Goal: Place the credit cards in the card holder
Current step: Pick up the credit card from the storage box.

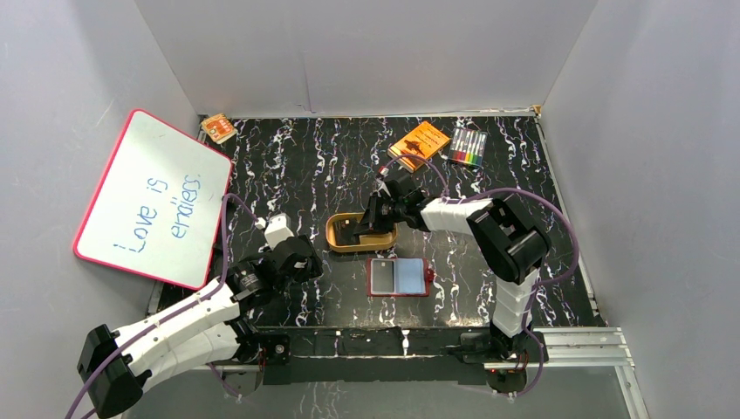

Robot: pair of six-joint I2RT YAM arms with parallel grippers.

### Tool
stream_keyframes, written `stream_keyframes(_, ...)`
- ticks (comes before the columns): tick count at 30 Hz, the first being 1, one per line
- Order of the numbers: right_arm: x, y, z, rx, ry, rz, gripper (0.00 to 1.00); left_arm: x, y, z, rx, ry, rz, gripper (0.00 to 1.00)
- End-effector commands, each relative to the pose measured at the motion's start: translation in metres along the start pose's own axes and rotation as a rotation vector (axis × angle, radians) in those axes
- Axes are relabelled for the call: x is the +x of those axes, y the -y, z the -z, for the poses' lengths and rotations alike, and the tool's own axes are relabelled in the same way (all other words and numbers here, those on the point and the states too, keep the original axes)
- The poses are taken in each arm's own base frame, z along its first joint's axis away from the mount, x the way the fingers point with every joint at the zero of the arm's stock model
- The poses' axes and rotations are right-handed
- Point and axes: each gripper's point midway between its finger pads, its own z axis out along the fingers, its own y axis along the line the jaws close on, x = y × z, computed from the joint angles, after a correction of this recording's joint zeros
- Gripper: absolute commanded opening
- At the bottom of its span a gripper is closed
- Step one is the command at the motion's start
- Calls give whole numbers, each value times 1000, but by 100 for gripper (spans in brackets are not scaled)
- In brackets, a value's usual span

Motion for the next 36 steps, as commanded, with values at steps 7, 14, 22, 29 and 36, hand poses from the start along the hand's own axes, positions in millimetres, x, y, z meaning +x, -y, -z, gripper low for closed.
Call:
stream_keyframes(7,-10,-1,17,-6,57,7,13,0,-5,-2,-16,11,4,58)
stream_keyframes(14,-11,-1,22,-18,62,-9,8,-1,-4,-2,-15,13,6,58)
stream_keyframes(22,-10,-10,29,-49,62,-26,0,-2,-4,-2,-14,15,5,58)
stream_keyframes(29,-16,-30,50,-79,94,-120,0,-6,-3,2,-14,27,5,58)
stream_keyframes(36,-15,-53,83,-89,109,-357,0,-24,-1,14,-16,72,36,57)
